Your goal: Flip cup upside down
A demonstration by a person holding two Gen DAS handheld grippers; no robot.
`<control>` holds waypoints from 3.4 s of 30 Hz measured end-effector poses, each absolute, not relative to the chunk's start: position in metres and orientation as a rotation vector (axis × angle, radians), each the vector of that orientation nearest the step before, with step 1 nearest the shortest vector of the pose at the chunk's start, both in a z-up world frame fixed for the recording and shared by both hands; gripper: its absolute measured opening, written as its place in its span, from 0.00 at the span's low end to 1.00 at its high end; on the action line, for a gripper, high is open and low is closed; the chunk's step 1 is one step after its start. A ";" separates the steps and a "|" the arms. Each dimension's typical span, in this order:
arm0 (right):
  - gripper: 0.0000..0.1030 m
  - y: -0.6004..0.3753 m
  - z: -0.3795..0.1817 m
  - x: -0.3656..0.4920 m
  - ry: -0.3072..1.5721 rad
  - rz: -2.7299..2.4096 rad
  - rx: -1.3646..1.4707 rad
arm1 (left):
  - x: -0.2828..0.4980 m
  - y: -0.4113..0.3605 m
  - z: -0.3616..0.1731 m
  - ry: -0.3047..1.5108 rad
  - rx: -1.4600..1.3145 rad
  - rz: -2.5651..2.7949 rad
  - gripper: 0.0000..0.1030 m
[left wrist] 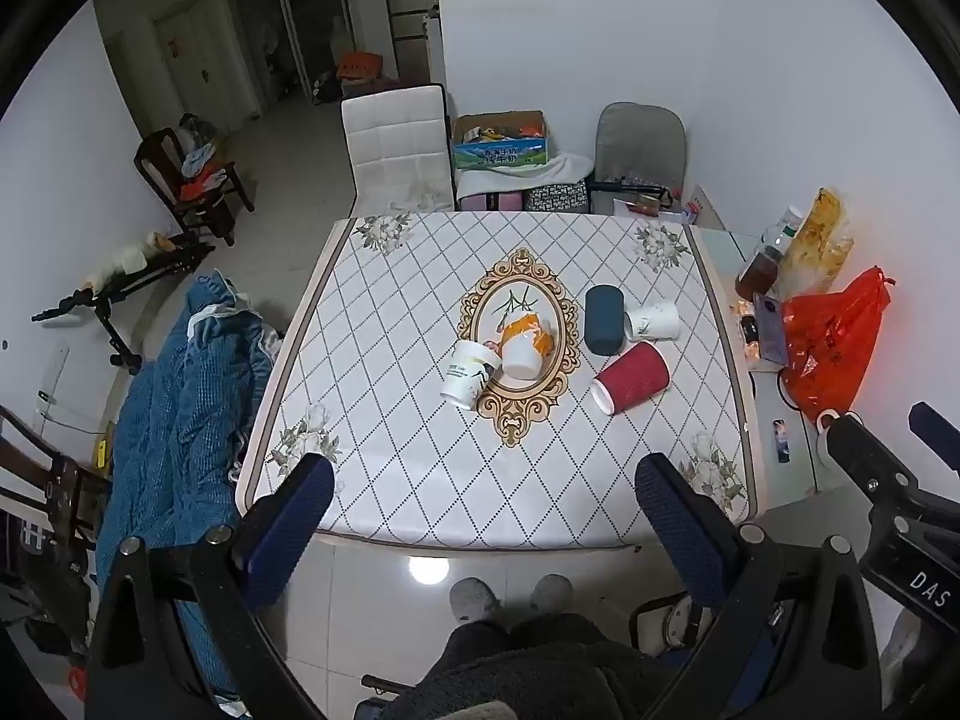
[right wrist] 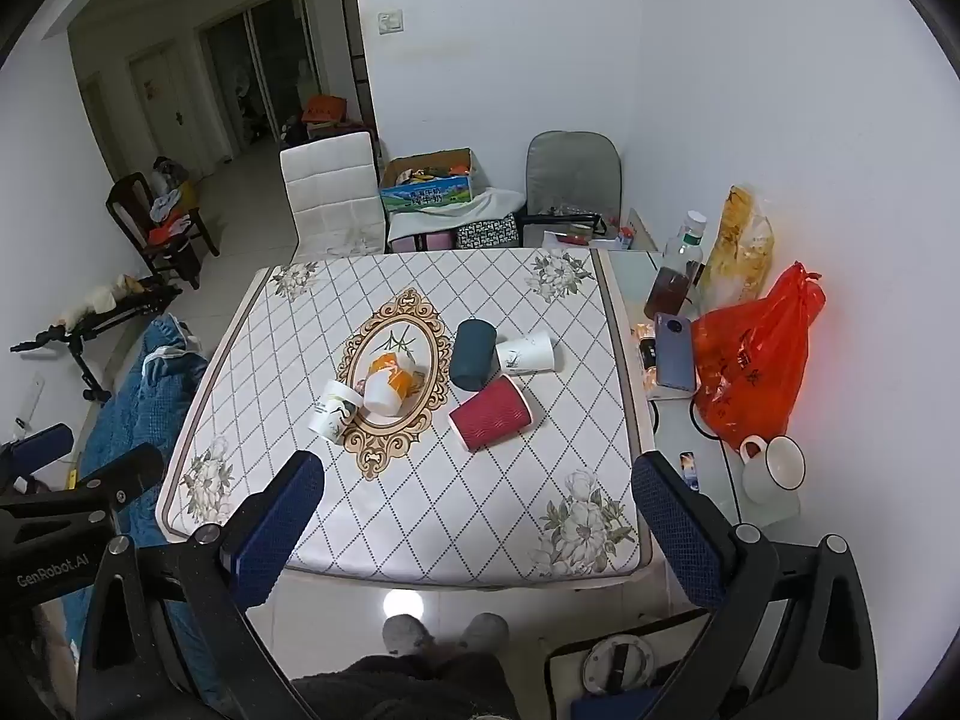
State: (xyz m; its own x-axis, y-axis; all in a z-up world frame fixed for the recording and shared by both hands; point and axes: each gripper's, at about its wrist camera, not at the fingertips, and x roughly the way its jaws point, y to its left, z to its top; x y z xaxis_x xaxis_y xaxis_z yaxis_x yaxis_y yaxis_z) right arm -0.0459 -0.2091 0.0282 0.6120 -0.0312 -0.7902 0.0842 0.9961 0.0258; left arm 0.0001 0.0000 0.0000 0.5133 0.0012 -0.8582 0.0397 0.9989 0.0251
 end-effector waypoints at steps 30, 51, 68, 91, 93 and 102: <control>1.00 -0.201 0.030 -0.043 0.907 -0.054 0.056 | -0.003 -0.001 0.006 1.032 0.044 -0.024 1.00; 1.00 -0.199 0.030 -0.040 0.914 -0.055 0.057 | -0.003 0.001 0.005 1.034 0.040 -0.023 1.00; 1.00 -0.202 0.030 -0.040 0.913 -0.055 0.057 | 0.009 0.005 0.005 1.023 0.032 -0.024 1.00; 1.00 -0.199 0.029 -0.035 0.910 -0.053 0.056 | 0.010 0.007 0.008 1.004 0.028 -0.015 1.00; 1.00 -0.199 0.028 -0.033 0.911 -0.052 0.058 | 0.010 0.008 0.008 1.004 0.028 -0.016 1.00; 1.00 -0.195 0.022 -0.028 0.919 -0.045 0.065 | 0.016 0.015 -0.006 1.012 0.019 0.019 1.00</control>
